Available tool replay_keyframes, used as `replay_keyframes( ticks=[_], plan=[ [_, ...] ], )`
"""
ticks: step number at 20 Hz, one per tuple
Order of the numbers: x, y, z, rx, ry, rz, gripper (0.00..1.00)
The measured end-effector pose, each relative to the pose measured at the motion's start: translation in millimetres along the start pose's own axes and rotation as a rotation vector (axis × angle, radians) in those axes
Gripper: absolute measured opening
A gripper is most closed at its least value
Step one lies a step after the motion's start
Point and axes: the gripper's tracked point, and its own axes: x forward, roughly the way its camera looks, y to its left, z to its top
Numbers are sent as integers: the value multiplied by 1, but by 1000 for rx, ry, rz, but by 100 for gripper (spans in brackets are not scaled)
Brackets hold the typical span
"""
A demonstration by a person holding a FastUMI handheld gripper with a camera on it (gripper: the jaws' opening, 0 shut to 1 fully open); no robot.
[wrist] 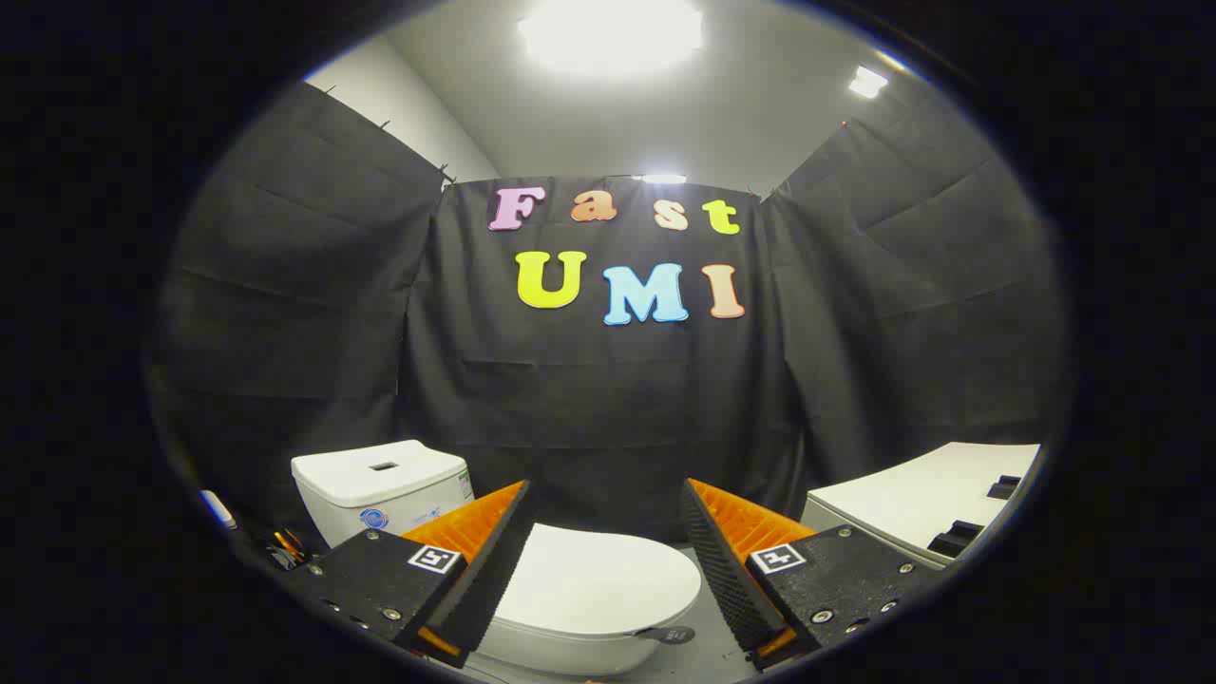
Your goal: Open the toilet lid.
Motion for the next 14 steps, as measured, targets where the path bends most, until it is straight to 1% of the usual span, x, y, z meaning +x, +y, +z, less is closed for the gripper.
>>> replay_keyframes(
  ticks=[14],
  plan=[
    [-1,-4,1,1,-7,-19,95]
  ],
)
